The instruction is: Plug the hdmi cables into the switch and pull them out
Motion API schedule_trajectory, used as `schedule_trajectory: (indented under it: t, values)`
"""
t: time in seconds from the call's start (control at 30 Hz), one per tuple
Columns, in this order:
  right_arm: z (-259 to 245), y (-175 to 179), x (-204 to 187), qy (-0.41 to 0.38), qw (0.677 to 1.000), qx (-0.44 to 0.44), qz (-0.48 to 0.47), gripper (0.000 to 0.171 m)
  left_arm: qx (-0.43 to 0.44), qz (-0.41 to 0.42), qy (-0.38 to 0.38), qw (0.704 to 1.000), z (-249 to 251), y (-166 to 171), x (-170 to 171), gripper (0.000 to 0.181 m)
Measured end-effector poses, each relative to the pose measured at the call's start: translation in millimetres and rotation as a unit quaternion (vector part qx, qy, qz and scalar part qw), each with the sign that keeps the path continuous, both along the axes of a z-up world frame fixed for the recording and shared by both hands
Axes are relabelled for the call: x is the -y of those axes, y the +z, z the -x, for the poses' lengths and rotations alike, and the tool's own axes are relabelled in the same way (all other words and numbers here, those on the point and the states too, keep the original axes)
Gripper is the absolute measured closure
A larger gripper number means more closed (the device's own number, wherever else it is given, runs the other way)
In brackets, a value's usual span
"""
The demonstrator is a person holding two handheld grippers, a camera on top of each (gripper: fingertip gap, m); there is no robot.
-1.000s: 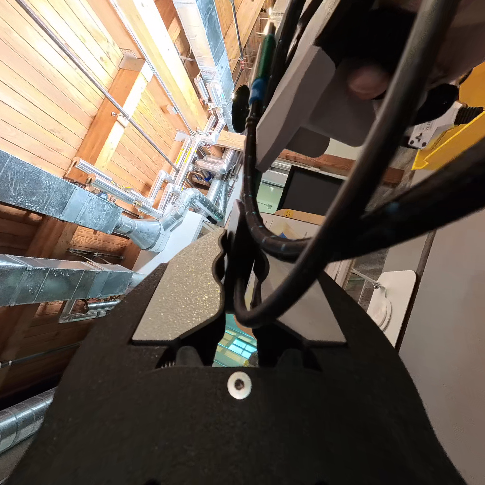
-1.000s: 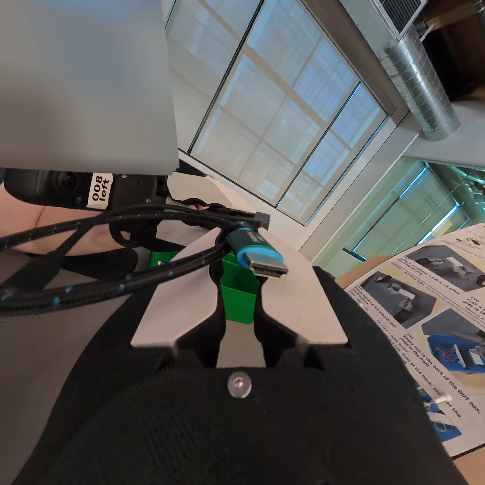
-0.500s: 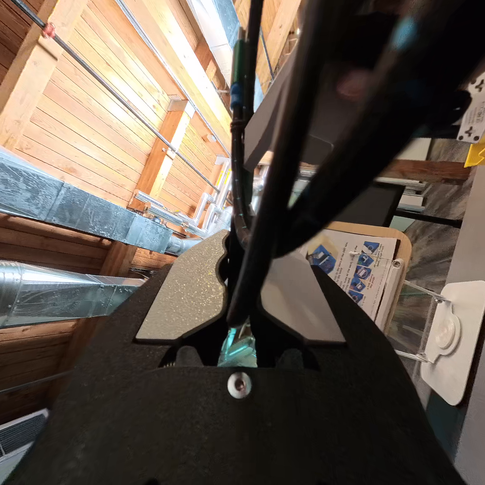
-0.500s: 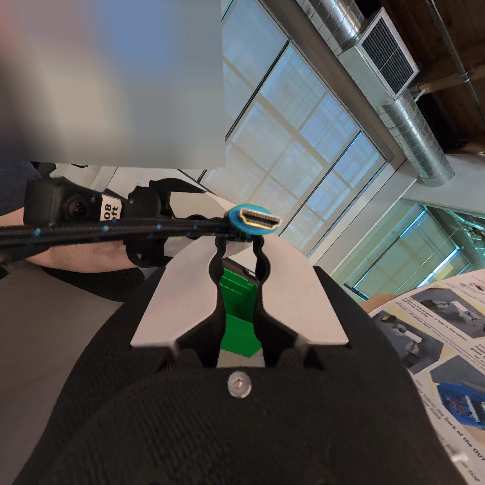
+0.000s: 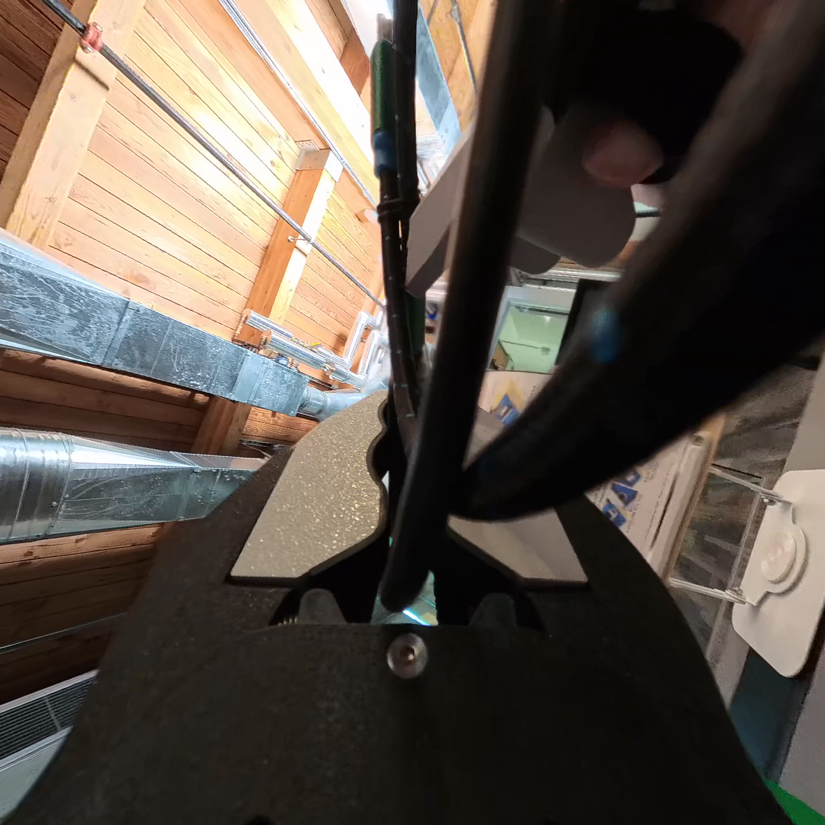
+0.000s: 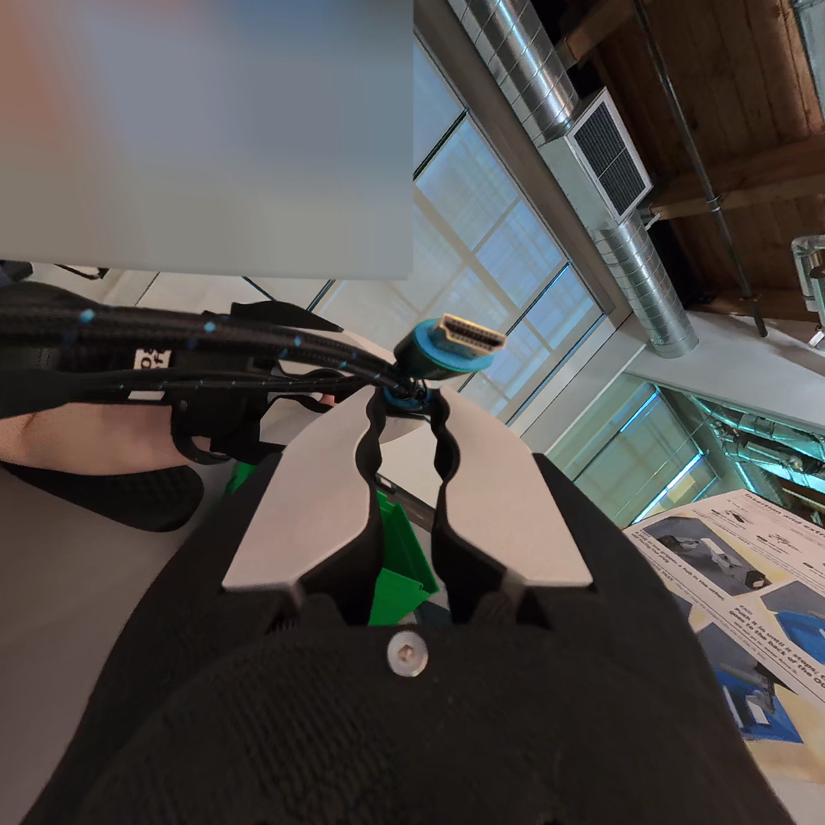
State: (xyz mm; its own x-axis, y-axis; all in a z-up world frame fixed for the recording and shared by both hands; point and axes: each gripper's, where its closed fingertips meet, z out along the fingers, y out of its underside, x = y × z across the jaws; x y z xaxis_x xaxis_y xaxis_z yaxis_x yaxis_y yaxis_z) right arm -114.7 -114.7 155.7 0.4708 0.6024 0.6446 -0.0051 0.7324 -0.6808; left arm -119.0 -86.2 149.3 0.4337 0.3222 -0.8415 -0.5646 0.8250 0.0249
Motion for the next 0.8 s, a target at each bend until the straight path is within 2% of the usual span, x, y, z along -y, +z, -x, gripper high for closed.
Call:
schedule_trajectory:
  t: [0.03,0.17,0.33,0.53,0.8]
  values:
    - [-1.1,-0.6,-1.4,0.000,1.000,0.006,0.004,0.150,-0.006,0.001,0.002,1.000,-0.7,-0.1,-1.3,0.171]
    - [-4.3,-2.4,-6.5,0.000,0.999,0.026,0.026,0.150,-0.013,-0.006,0.007,1.000,-1.9,0.9,-4.6,0.167]
    - [-10.8,5.2,-4.8,0.033,0.998,-0.006,0.055,0.150,0.002,0.001,0.029,1.000,6.9,8.1,-15.0,0.167]
    - [-19.6,8.1,-2.3,0.106,0.987,-0.021,0.115,0.150,-0.014,-0.015,0.018,1.000,5.6,4.3,-11.9,0.167]
    - [-15.6,1.2,-5.4,0.076,0.991,0.004,0.108,0.149,-0.007,-0.011,0.012,1.000,7.3,1.0,-16.3,0.167]
